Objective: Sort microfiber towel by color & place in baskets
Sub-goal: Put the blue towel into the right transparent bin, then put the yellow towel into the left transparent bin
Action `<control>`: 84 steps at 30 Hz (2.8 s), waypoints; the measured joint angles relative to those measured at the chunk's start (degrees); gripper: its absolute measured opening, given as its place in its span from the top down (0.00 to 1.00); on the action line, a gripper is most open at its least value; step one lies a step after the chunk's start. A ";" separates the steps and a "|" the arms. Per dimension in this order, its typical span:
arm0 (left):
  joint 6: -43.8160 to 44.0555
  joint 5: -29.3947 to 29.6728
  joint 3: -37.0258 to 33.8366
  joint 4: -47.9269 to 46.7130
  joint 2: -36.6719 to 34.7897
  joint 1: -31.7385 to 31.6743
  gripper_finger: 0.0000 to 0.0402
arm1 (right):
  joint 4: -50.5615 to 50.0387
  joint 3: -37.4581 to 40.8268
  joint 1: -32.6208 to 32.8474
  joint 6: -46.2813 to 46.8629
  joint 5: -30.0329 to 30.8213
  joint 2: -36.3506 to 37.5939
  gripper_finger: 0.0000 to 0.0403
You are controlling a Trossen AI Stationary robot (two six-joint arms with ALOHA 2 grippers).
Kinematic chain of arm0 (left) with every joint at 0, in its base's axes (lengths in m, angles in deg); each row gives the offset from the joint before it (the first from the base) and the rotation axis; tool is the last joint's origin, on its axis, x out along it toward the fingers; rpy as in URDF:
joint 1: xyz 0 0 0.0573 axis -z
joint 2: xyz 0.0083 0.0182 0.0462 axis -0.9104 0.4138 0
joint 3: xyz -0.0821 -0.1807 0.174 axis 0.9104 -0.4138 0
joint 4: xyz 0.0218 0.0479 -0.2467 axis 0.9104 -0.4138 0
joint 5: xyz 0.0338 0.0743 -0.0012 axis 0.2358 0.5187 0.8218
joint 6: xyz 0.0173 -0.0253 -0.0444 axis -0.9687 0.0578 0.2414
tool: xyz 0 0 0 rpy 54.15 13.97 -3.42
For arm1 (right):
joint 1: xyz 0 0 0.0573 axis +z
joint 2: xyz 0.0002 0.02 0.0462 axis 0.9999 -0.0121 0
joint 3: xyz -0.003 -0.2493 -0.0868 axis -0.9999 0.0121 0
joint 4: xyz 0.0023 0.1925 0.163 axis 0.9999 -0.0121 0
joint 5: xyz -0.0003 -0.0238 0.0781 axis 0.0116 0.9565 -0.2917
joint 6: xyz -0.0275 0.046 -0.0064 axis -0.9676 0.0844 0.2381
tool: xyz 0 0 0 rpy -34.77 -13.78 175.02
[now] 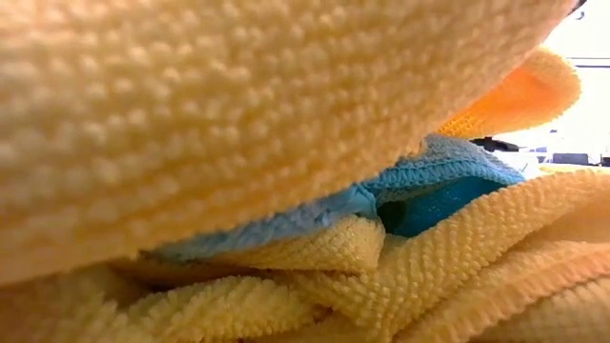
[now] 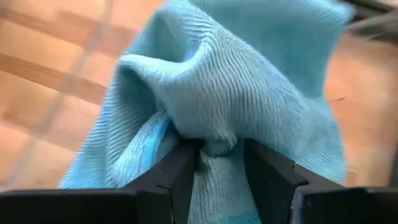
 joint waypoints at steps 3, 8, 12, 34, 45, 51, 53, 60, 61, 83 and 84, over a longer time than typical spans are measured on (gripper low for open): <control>0.02 0.00 0.00 0.02 0.00 0.00 0.69 | -2.41 0.00 0.01 -0.02 0.02 5.31 0.64; 1.36 1.95 -0.02 1.12 0.00 0.00 0.69 | -7.24 0.00 0.36 0.55 0.01 14.34 0.64; 4.48 5.34 -0.02 2.73 0.05 0.00 0.69 | -8.93 0.00 2.95 0.65 -0.77 20.91 0.65; 1.87 0.52 22.30 -2.59 26.10 9.23 0.69 | -6.86 0.00 38.11 11.68 13.40 22.42 0.77; 3.32 -7.59 36.12 -6.43 42.78 12.50 0.69 | -6.70 0.00 43.63 16.17 15.40 22.41 0.77; 4.50 -10.64 37.96 -6.71 47.67 13.92 0.69 | -6.72 0.00 46.54 18.67 16.39 22.33 0.77; 4.61 -11.10 38.16 -6.49 48.56 14.42 0.69 | -6.68 0.00 47.58 19.63 17.75 22.13 0.77; 9.43 -11.05 38.23 -6.32 49.38 14.67 0.81 | -6.30 0.00 49.43 20.00 19.18 21.34 0.77; 9.41 -11.05 38.23 -6.43 49.21 14.67 0.87 | -6.32 0.00 49.55 20.02 19.84 21.17 0.77; 11.09 -11.13 38.22 -12.92 36.26 15.38 0.98 | 7.65 7.19 62.59 23.52 25.68 15.07 0.77; 12.12 -11.76 38.20 -12.82 37.27 15.62 0.97 | 7.97 7.19 63.24 23.56 26.23 14.82 0.77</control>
